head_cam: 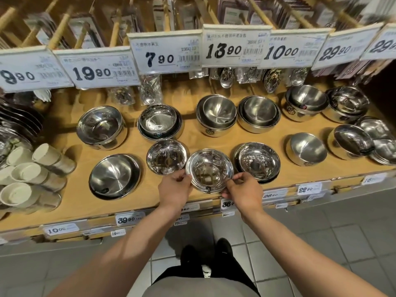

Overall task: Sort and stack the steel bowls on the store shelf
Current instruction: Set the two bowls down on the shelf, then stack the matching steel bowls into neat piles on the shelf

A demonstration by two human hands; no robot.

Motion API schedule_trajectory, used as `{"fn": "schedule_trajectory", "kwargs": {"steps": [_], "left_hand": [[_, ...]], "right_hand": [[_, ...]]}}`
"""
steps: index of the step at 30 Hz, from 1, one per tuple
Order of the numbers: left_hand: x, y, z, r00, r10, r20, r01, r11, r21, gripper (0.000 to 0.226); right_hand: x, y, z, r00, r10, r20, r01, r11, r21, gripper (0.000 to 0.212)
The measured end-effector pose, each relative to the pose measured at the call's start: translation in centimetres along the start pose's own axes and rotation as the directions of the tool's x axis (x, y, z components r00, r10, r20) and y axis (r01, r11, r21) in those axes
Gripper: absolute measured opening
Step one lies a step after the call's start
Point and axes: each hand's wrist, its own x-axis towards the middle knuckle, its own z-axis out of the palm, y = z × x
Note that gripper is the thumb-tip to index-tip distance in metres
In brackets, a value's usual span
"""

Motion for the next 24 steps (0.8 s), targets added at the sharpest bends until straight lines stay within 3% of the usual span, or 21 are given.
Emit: {"fn": "schedule_trajectory", "kwargs": {"steps": [4, 8, 12, 16, 21, 24], "left_hand": [[0.2, -0.1, 0.1, 1.000, -0.023, -0.005, 0.023, 1.000, -0.014, 0.023], [-0.2, -0.3, 0.2, 1.000, 0.009, -0.011, -0.009, 1.000, -0.007, 0.014], [-0.5, -0.2, 0.1, 0.999, 0.049, -0.007, -0.049, 0.999, 0.020, 0.027], [-0.7, -0.3, 0.0, 0.998, 0.061, -0.014, -0.061, 0.998, 0.007, 0.041], [-0.9, -0.4, -0.1, 0.998, 0.067, -0.014, -0.066, 0.998, 0.006, 0.022], [-0.9, -0.5, 0.0, 0.999, 0.044, -0.022, -0.045, 0.999, -0.025, 0.023]], "right_hand": [[-0.1, 0.1, 0.1, 1.000, -0.020, -0.018, 0.019, 1.000, -0.021, 0.015], [-0.2, 0.3, 0.2, 0.992, -0.101, -0.079, 0.083, 0.975, -0.208, 0.013], [-0.4, 0.6, 0.3, 0.993, -0.106, -0.048, 0.100, 0.989, -0.114, 0.014], [-0.9, 0.5, 0.4, 0.985, -0.158, -0.076, 0.146, 0.980, -0.138, 0.012], [-1.1, 0.4, 0.5, 0.983, -0.166, -0.080, 0.154, 0.977, -0.145, 0.011], [-1.3, 0.3, 0.4, 0.979, -0.186, -0.087, 0.172, 0.974, -0.149, 0.010]]}}
